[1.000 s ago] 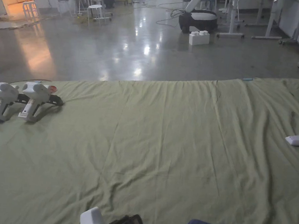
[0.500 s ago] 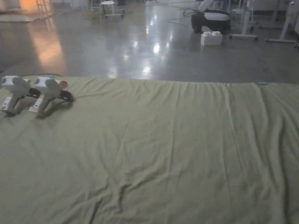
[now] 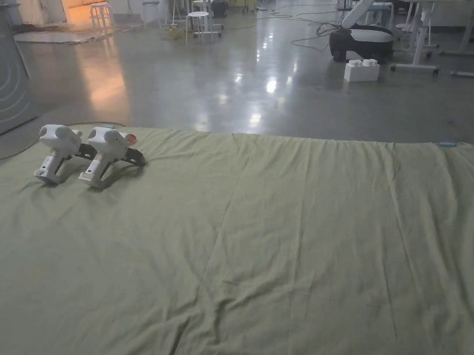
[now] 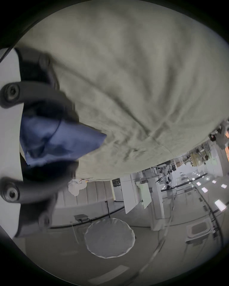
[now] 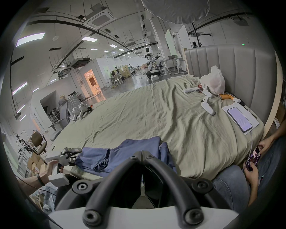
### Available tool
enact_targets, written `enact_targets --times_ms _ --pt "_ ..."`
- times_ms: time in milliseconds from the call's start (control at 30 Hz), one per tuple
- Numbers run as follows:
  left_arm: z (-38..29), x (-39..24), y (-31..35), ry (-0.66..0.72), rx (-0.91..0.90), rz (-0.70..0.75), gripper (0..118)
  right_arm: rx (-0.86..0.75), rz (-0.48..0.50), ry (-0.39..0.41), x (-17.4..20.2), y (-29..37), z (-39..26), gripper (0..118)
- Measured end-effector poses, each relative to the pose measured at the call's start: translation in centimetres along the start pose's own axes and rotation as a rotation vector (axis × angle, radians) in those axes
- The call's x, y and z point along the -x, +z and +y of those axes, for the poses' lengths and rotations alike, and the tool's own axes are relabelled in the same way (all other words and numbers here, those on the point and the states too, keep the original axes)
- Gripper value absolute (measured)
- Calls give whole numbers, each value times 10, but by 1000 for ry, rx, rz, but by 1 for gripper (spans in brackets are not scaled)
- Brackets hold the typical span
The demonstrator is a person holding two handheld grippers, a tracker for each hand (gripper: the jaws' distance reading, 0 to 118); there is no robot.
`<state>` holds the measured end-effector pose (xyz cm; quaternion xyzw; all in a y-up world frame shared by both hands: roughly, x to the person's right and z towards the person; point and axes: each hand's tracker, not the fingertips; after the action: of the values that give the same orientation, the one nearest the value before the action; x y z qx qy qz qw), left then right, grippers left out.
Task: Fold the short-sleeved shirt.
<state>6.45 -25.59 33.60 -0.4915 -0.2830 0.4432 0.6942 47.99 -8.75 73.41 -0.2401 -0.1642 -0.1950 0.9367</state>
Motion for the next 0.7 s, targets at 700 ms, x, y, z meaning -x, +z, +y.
enact_targets --times_ms 700 --pt "-75 -186 18 -728 -84 97 9 -9 33 -59 -12 -4 -9 0"
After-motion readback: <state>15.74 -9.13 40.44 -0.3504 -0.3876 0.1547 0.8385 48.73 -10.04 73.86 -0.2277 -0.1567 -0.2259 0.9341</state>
